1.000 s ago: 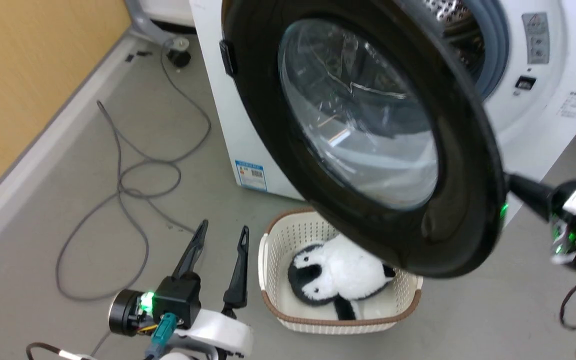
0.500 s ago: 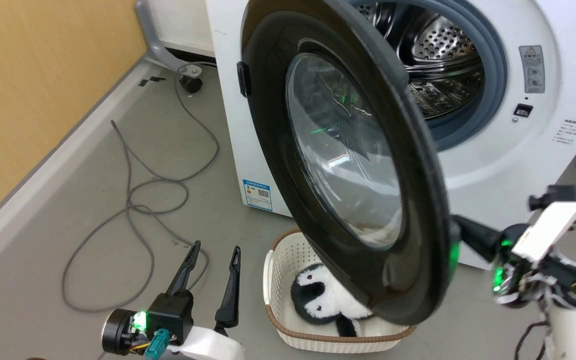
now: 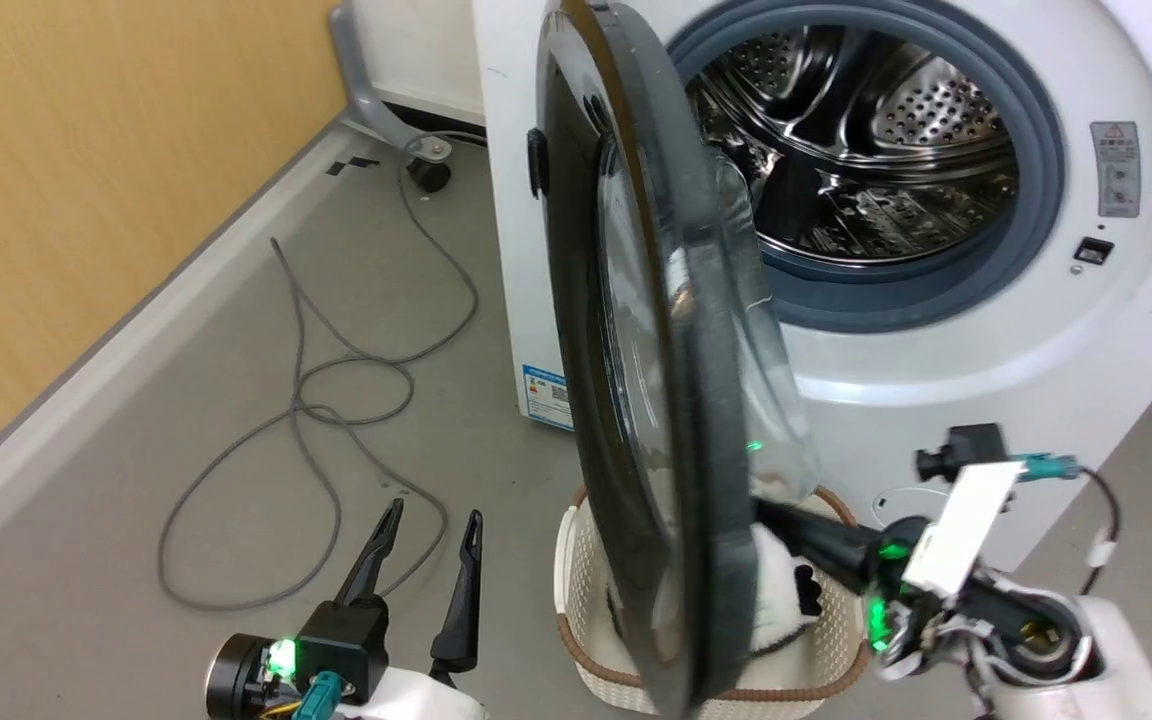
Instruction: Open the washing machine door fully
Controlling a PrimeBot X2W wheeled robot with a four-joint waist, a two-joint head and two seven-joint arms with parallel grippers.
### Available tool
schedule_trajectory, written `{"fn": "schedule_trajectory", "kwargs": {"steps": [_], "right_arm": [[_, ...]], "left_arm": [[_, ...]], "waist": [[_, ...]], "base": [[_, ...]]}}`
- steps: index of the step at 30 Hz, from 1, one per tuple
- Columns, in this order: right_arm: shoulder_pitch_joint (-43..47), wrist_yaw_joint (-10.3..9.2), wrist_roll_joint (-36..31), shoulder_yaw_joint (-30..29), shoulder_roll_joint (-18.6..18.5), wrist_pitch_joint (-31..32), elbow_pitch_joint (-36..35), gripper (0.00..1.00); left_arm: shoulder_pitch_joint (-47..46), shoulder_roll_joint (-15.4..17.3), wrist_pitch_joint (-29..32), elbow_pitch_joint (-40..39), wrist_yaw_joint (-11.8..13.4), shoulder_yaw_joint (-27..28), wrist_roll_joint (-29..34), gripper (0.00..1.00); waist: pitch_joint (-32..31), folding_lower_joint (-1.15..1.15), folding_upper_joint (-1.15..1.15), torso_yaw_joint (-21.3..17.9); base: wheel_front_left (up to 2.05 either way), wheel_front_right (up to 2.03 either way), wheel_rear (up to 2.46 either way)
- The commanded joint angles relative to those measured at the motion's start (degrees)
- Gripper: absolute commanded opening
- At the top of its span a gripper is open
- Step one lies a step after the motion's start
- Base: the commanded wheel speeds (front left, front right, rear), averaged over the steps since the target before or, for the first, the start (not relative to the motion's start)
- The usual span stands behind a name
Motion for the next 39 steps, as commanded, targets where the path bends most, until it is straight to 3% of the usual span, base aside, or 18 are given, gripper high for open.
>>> {"fn": "schedule_trajectory", "kwargs": {"steps": [1,9,19,23,27,33,39], "right_arm": [[1.18,0.06,0.84,1.44,0.35,-0.35,-0.71,0.0],[2.59,0.06,3.28,7.65,0.35,-3.49,-1.44,0.0],[2.43,0.06,-1.1,6.76,-1.88,-8.51,-6.74,0.0],[2.76,0.06,-8.61,7.11,-5.92,-14.92,-12.6,0.0],[3.82,0.06,-19.84,9.34,-11.99,-25.73,-17.74,0.0],[6.74,0.06,-38.09,11.55,-19.67,-43.9,-17.51,0.0],[10.68,0.06,-51.45,8.11,-17.46,-55.6,-16.3,0.0]], "left_arm": [[1.07,-0.01,-0.32,0.03,-0.15,-0.03,0.34,1.0],[1.4,-0.05,-0.32,0.58,-0.24,0.54,-0.07,1.0],[1.63,0.47,-0.32,0.44,0.05,2.29,-0.27,1.0],[1.57,0.49,-0.32,0.02,0.27,3.16,-0.48,1.0],[1.45,0.56,-0.32,-0.39,0.46,4.13,-0.65,1.0],[1.98,1.1,-0.32,-1.16,0.52,5.78,-0.75,1.0],[3.77,1.18,-0.32,-2.49,0.57,7.34,-1.11,1.0]], "waist": [[-0.1,0.01,0.0,0.26],[-0.71,0.01,0.0,0.74],[-1.39,0.01,0.0,-3.13],[-1.21,0.01,0.0,-5.39],[-0.85,0.01,0.0,-7.4],[-0.73,0.01,0.0,-10.14],[-0.84,0.01,0.0,-13.0]], "base": [[0.0,0.0,0.0],[0.0,0.0,0.0],[0.0,0.0,0.0],[0.0,0.0,0.0],[0.0,0.0,0.0],[0.0,0.0,0.0],[0.0,0.0,0.0]]}}
